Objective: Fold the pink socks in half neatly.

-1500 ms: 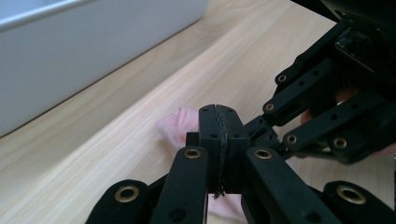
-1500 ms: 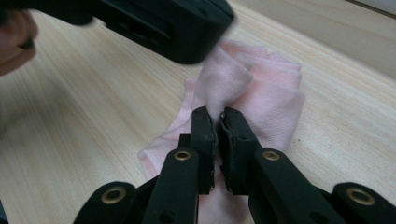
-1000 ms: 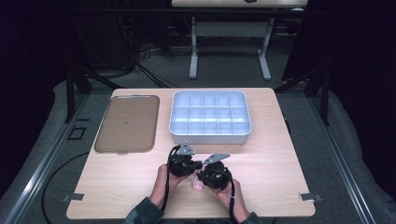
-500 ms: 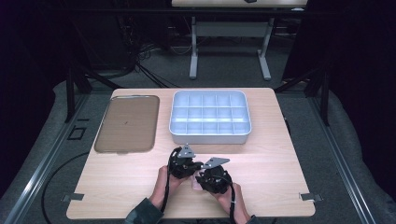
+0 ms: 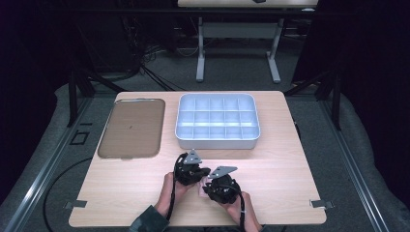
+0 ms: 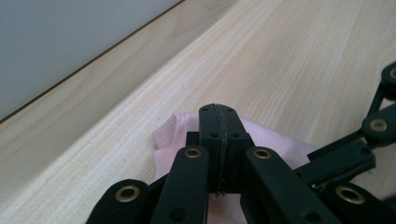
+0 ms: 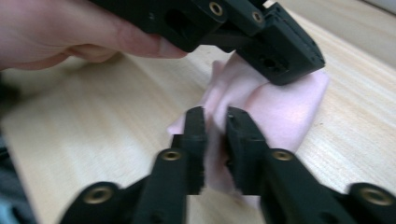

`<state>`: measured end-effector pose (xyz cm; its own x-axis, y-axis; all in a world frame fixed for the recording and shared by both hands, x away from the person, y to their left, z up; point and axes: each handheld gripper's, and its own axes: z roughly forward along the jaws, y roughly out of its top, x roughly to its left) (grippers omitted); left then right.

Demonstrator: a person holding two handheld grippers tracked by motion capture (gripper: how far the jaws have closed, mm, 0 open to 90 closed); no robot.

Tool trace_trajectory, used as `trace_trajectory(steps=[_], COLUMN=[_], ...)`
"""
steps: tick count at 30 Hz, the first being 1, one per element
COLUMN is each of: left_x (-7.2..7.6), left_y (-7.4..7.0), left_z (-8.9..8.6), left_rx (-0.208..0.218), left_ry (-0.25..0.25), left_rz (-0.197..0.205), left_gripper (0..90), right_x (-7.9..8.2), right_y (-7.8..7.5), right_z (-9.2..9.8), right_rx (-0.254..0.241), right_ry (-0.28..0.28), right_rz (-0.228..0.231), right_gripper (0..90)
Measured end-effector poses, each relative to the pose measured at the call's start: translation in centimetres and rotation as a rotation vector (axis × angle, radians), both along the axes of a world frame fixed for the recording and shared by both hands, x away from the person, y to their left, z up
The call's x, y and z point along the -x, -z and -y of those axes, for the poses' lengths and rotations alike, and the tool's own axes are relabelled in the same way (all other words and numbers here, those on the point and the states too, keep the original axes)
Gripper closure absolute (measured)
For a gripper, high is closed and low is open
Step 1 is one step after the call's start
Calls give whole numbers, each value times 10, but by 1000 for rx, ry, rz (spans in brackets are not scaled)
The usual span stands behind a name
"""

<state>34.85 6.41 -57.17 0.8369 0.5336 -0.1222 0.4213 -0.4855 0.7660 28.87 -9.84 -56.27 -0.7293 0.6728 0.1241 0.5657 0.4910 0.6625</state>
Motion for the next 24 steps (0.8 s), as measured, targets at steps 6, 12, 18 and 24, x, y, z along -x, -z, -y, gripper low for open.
trace_trajectory(steps=[6,12,18,24], left_x=[0,0,2,0], left_y=[0,1,0,1], left_z=[0,0,1,0], left_rx=[0,1,-5,12], left_ry=[-3,-7,-9,-8], left_rz=[-2,-1,5,-13], left_gripper=[900,900,900,900], right_x=[-14,-35,-47,-51], right_y=[-12,-12,-4,-4], right_z=[24,22,16,17], right_rx=[-65,-53,-17,41], right_ry=[36,109,116,112], right_rz=[-77,-161,-227,-265], right_gripper=[633,508,462,482])
